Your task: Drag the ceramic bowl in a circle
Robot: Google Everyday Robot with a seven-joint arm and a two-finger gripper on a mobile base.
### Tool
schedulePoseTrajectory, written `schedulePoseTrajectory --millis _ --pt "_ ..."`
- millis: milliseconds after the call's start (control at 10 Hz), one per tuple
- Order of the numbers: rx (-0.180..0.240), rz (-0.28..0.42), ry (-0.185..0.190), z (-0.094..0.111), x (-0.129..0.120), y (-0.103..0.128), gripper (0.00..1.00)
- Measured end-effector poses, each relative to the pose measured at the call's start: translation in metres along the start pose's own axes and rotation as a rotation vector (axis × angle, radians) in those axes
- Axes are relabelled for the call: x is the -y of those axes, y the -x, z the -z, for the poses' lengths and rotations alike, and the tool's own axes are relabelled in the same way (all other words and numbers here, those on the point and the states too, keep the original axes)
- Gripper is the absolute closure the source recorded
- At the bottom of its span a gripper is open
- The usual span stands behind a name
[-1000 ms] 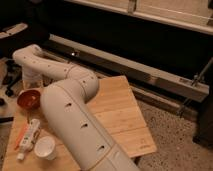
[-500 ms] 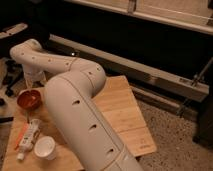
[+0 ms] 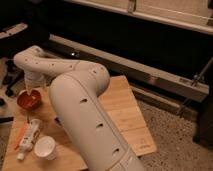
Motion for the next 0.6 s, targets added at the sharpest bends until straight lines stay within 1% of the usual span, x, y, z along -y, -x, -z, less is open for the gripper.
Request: schedulePoseTrajectory --millis 200,300,600 --pt "0.007 -0.007 0.007 -0.013 0.003 -0.003 0.35" --pt "0.006 -0.010 0.009 -0.018 0.003 -0.004 0.35" --pt "-0.005 -0.015 0.009 -0.044 0.006 -0.013 0.35"
